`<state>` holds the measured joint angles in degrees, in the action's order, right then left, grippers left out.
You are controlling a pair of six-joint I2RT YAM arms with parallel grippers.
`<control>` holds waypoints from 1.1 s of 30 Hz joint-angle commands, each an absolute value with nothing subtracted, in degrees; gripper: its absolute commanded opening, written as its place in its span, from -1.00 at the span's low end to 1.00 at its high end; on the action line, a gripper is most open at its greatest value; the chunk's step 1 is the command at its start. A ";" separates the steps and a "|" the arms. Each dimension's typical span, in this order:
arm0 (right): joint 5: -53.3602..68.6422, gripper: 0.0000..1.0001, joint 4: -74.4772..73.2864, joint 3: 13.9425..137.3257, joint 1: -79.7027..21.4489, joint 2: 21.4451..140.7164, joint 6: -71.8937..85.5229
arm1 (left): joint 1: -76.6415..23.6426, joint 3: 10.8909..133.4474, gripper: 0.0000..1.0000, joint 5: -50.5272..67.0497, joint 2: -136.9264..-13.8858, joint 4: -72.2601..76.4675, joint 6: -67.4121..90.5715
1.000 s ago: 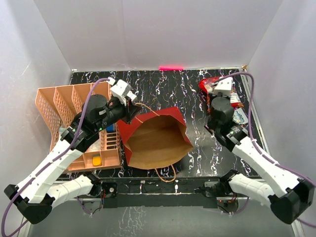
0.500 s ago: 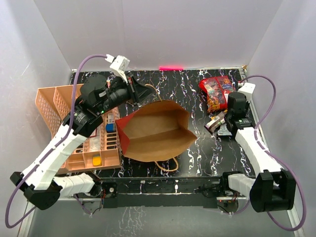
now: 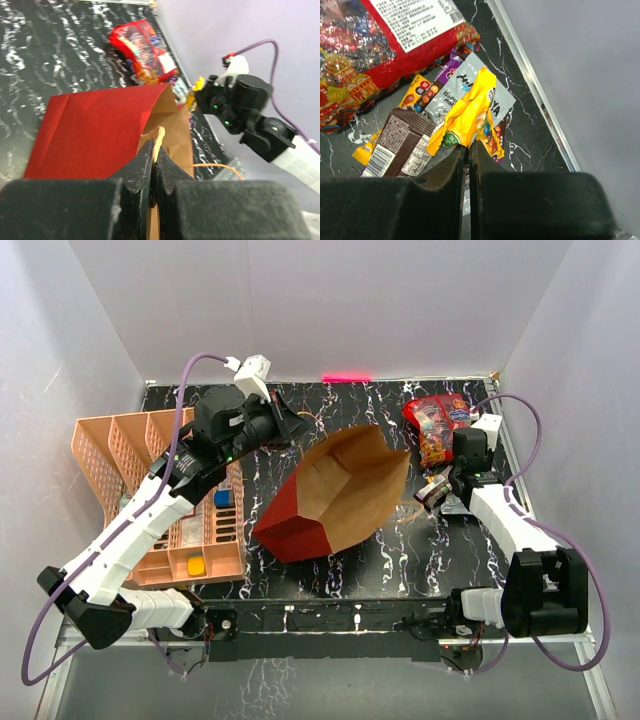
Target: Take the snacks out of the paper bag
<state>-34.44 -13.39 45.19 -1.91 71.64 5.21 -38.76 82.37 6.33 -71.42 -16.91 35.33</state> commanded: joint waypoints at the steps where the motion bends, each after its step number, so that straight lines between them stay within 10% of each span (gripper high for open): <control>1: -33.24 -0.85 -12.73 46.49 -1.72 72.86 4.50 | -38.16 82.84 -1.00 -2.78 -70.80 -22.68 32.51; 20: -21.13 -0.78 -14.84 49.36 -1.67 82.21 4.93 | -36.59 78.10 -0.95 -28.49 -64.98 -32.58 20.60; 33: -19.12 -0.02 -16.69 50.46 -1.67 81.12 4.71 | -36.47 76.93 -0.33 -32.06 -61.85 -30.38 18.58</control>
<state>-19.49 -16.88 47.24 -1.87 82.76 4.58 -36.82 76.71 -30.24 -63.99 -31.55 19.86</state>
